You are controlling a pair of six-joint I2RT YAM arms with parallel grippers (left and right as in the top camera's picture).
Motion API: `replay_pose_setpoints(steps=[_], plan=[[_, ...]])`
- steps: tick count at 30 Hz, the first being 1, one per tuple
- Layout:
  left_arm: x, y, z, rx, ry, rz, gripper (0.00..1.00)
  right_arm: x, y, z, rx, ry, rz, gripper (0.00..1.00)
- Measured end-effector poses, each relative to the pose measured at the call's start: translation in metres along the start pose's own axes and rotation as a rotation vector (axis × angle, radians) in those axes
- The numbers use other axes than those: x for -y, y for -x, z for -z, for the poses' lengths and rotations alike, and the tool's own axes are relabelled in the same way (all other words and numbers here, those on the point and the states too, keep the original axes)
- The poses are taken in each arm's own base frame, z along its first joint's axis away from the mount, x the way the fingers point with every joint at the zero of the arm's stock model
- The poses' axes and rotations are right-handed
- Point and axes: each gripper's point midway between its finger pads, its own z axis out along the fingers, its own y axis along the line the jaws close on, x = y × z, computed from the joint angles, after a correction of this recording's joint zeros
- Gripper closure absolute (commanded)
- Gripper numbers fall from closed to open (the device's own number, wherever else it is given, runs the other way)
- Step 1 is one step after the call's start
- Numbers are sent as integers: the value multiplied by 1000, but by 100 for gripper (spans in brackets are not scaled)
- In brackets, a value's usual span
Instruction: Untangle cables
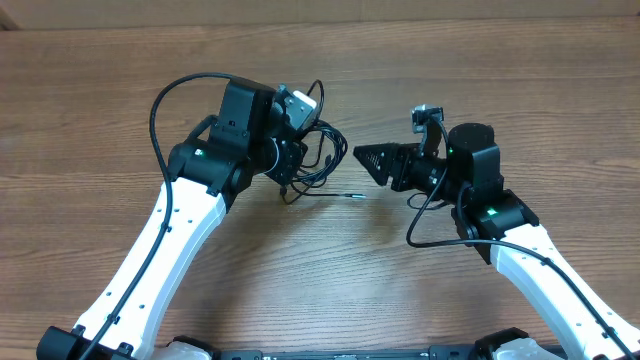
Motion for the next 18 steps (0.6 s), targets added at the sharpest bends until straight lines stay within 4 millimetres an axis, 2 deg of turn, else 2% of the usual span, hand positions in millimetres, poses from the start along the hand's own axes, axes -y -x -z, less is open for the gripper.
replay_pose_setpoints(steps=[3,8,13,16,18], plan=[[5,1,0,7,-26,-82,96,-6,8,0,32,20,60,41],[13,3,1,25,-76,-195,96,-24,1,1,-1,125,258,66],[18,4,1,36,-102,-239,96,-38,-9,4,-41,220,349,75],[23,6,2,50,-130,-242,96,-43,-13,6,-53,250,372,90],[24,8,2,58,-140,-238,96,-45,-14,7,-58,269,385,95]])
